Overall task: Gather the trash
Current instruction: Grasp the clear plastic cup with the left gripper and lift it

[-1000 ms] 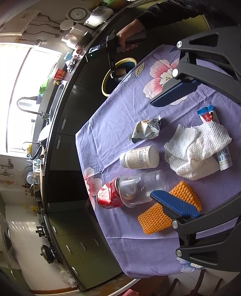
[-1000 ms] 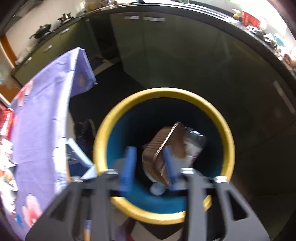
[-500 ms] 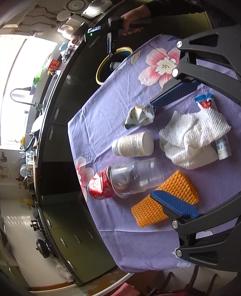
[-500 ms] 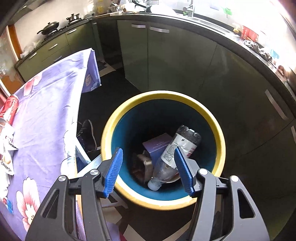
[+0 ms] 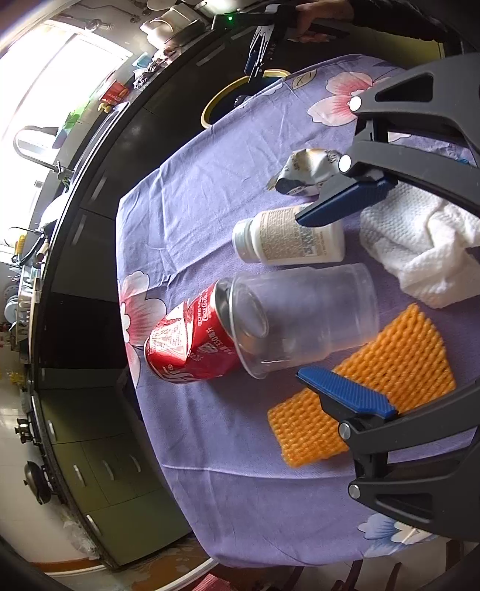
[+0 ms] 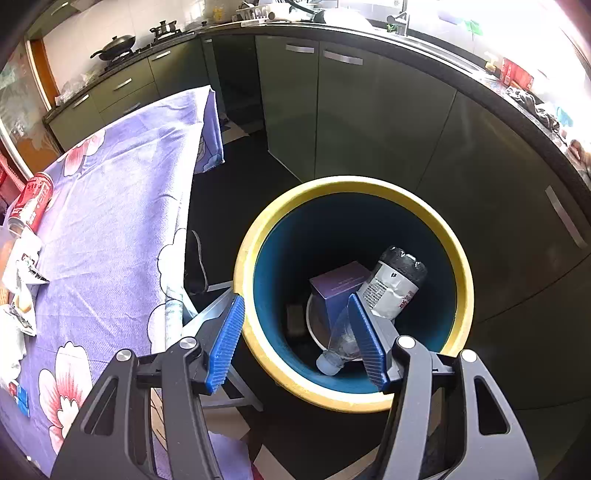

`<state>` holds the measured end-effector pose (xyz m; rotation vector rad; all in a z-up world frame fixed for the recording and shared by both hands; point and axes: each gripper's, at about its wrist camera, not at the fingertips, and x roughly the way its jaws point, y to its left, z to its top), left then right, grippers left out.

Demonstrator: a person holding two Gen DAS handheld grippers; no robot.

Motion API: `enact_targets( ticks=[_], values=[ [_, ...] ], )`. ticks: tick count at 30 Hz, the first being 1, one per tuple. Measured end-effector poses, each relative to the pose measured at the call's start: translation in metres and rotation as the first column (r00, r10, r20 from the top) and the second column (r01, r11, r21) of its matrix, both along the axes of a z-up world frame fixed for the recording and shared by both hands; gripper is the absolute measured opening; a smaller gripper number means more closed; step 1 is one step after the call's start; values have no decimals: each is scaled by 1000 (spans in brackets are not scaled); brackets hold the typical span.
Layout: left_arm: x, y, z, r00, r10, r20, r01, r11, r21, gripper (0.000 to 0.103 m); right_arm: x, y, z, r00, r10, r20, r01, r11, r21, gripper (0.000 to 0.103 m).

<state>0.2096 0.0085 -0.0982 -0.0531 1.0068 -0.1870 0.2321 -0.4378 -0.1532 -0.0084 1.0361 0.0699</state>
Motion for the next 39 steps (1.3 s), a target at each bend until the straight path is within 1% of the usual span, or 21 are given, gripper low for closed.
enact_targets(
  ticks=[1,2,5,7,14,19,21,23,30,35,39],
  values=[
    [3,0,-2,1000,3,-6,-3,1000,7,73,0,1,0,1000,1,-1,-1,1000,0,58],
    [7,1,-5,1000,6,-17,-6,1000,13,71,1,1,0,1000,2,-1,-2,1000,0,58],
    [18,1,-12,998,1,-58,0,1000,8,64,3,1,-1,1000,5,-3,-5,1000,4,58],
    [24,1,-16,997,-1,-75,2,1000,8,62,4,2,-3,1000,7,-7,-6,1000,5,58],
    [38,0,-22,993,-1,-114,3,1000,18,63,6,2,-9,1000,12,-24,-12,1000,9,59],
    [43,-5,-30,989,-14,-149,20,999,43,63,8,0,-13,999,10,-36,-10,1000,14,59],
    [44,-6,-32,987,-15,-157,24,998,50,61,9,0,-13,999,11,-36,-11,1000,16,59],
    [43,-6,-31,987,-17,-157,26,998,52,59,8,0,-13,999,12,-35,-12,1000,17,59],
    [28,-4,-16,991,-26,-133,34,998,56,58,6,0,-9,1000,14,-24,-13,1000,21,59],
    [8,-4,4,995,-40,-88,45,998,50,58,4,1,-7,1000,18,-19,-17,1000,23,59],
    [-11,-15,28,996,-79,-30,81,995,58,58,2,-2,-4,1000,12,-10,-11,1000,29,59]
  ],
)
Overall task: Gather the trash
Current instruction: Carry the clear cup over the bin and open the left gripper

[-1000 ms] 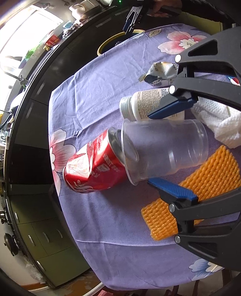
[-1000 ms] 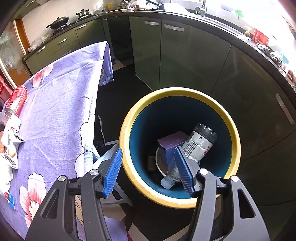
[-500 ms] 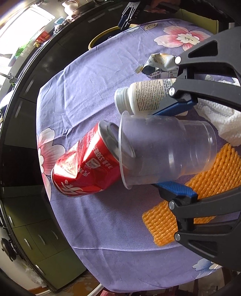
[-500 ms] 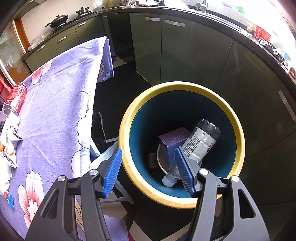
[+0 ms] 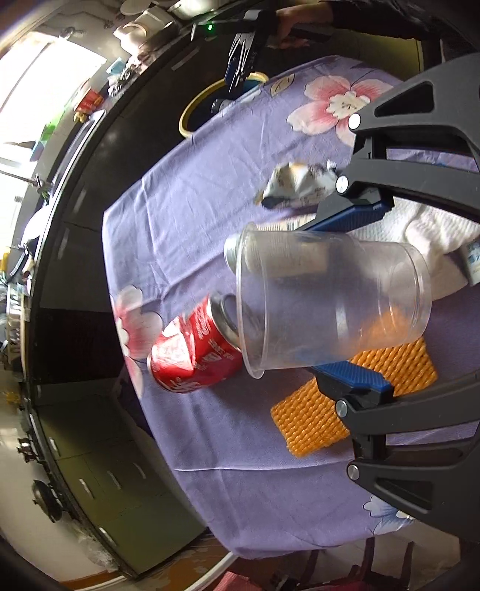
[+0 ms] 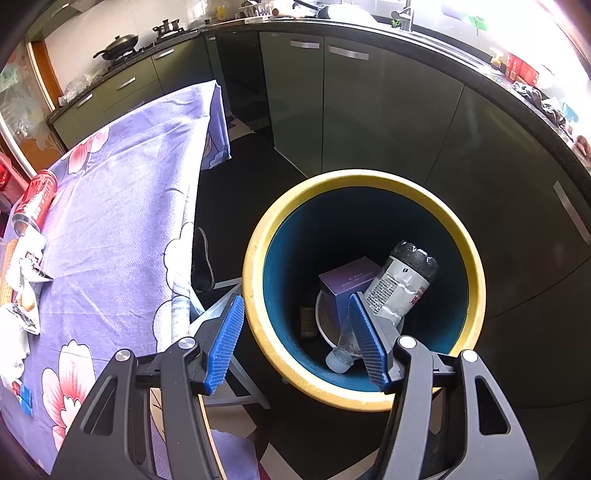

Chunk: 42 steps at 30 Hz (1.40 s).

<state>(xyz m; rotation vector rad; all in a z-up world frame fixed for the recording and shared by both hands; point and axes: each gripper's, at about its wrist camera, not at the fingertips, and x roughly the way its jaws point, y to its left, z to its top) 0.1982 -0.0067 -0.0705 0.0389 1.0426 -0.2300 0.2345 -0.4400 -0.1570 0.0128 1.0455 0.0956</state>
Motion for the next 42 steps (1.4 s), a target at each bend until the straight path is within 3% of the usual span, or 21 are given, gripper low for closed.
enact_targets(
  ticks=[5,9,12,18,22,26,32,35,37,42],
  values=[
    [-16,-29,28,994,-87,62,87,996,-10,58,-5,-5,2,1000,-7,6,7,1000,5,59],
    [-22,-77,46,973,-207,100,211,977,-25,58,-13,-20,4,999,-34,22,34,999,21,59],
    [-21,-119,51,949,-296,112,300,954,-21,58,-21,-38,6,997,-63,43,62,998,31,59],
    [-1,-220,52,878,-465,110,470,883,-18,59,-43,-85,7,987,-136,84,131,990,58,59],
    [19,-293,39,826,-555,98,558,830,-2,59,-58,-114,7,981,-174,88,168,983,67,59],
    [52,-354,12,803,-595,38,596,803,-10,59,-76,-141,11,970,-218,107,212,975,69,60],
    [95,-403,-28,813,-582,7,582,813,-5,60,-95,-163,16,956,-267,122,257,962,88,65],
    [114,-413,-39,819,-574,17,574,819,-25,67,-97,-166,15,954,-276,116,267,960,87,65],
    [118,-413,-40,827,-562,27,562,827,-11,78,-98,-166,16,954,-274,118,265,960,88,65],
    [106,-383,-19,832,-550,65,553,832,-46,79,-99,-155,19,958,-258,123,249,965,88,66]
  ],
)
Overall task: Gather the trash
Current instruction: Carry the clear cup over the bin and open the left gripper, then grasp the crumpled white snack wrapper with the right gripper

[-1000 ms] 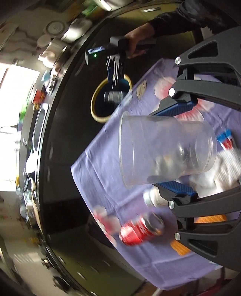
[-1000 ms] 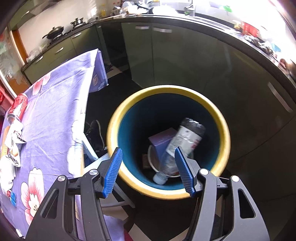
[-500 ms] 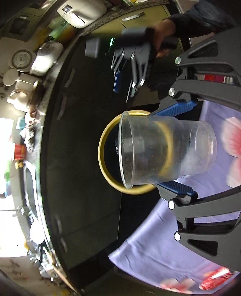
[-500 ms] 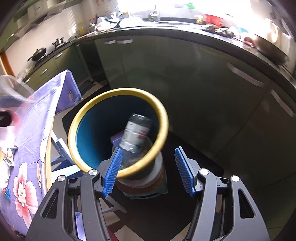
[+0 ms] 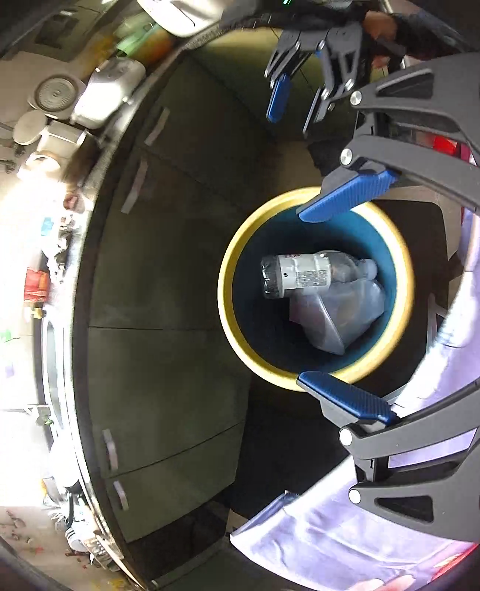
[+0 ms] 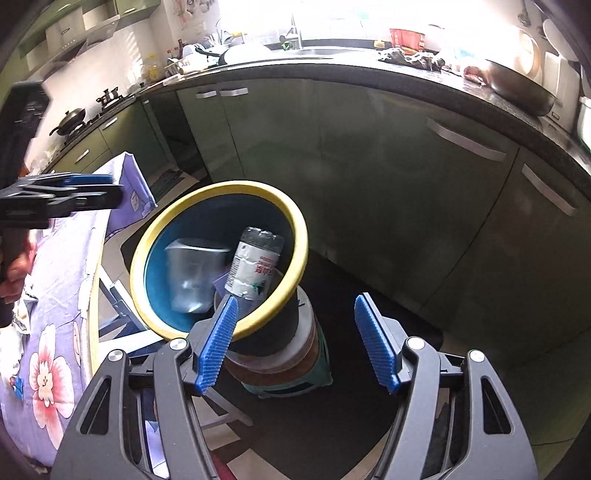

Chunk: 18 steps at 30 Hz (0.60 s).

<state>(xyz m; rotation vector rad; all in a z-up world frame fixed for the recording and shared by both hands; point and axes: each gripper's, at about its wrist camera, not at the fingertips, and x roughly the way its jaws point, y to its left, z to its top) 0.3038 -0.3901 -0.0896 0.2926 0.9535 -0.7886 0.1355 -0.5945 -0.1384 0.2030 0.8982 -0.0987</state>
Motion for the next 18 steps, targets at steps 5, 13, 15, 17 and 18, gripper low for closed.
enact_targets(
  ticks=[5,13,15,17,18],
  values=[
    [-35,62,43,997,37,69,-32,996,-79,81,5,18,1,999,45,-3,-45,999,1,66],
    [-104,194,83,962,232,143,-208,964,-169,88,22,82,10,981,194,-5,-194,980,-34,67],
    [-124,233,85,940,299,165,-272,947,-170,88,29,107,11,966,257,-9,-257,966,-33,67],
    [-143,266,85,910,371,188,-343,925,-165,89,34,135,10,943,332,-13,-332,943,-22,67],
    [-148,278,84,898,396,194,-367,915,-167,89,38,152,10,926,378,-14,-378,926,-17,67]
  ],
)
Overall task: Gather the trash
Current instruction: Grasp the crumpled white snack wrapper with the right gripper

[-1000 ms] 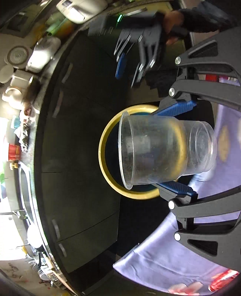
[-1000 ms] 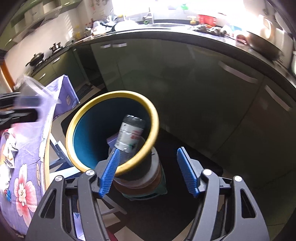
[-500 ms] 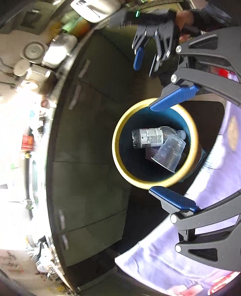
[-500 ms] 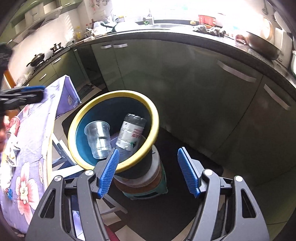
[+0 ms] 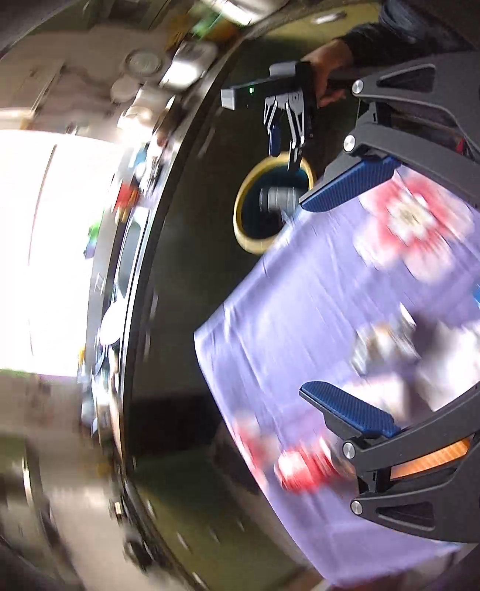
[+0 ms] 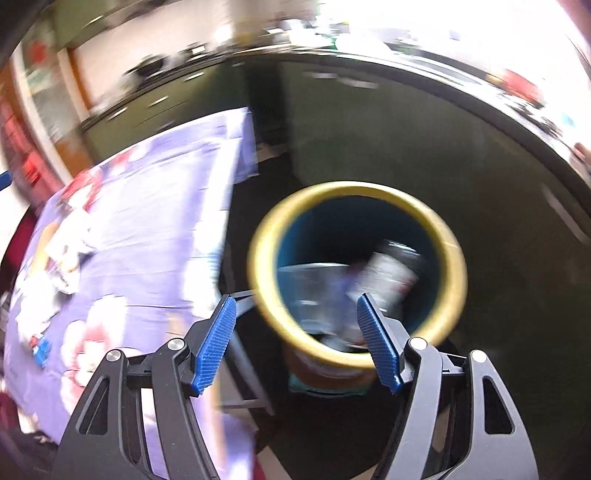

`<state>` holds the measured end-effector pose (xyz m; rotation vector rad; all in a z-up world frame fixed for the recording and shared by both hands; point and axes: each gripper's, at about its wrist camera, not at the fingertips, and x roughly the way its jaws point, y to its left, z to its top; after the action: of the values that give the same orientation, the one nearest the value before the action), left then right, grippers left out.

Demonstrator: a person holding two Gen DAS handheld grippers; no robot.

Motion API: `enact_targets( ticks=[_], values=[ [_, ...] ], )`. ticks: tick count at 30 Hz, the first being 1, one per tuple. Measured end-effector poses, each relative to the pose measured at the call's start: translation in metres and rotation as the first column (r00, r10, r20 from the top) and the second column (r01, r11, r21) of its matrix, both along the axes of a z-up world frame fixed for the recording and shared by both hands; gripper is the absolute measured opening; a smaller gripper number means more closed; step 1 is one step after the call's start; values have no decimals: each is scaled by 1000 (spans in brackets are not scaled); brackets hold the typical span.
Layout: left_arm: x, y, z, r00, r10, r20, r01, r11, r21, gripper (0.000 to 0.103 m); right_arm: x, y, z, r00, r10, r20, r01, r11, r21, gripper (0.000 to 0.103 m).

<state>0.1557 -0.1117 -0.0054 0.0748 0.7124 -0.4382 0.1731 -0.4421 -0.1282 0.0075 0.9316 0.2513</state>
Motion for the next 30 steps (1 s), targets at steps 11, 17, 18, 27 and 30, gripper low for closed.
enact_targets(
  ticks=[11,17,18,27,30],
  values=[
    [-70,107,-10,969,244,38,-241,968,-65,92,25,180,5,908,411,-77,-389,898,204,68],
    [-86,126,-18,960,274,54,-271,961,-61,92,37,236,3,907,407,-109,-385,905,181,57],
    [-88,131,-19,959,278,54,-275,960,-61,92,39,243,2,906,407,-117,-382,905,189,56],
    [-98,149,-33,957,287,36,-283,956,-79,92,42,276,-17,900,390,-193,-362,918,164,45],
    [-99,151,-36,960,280,30,-277,957,-87,92,40,285,-19,898,392,-200,-366,918,154,44]
  ],
)
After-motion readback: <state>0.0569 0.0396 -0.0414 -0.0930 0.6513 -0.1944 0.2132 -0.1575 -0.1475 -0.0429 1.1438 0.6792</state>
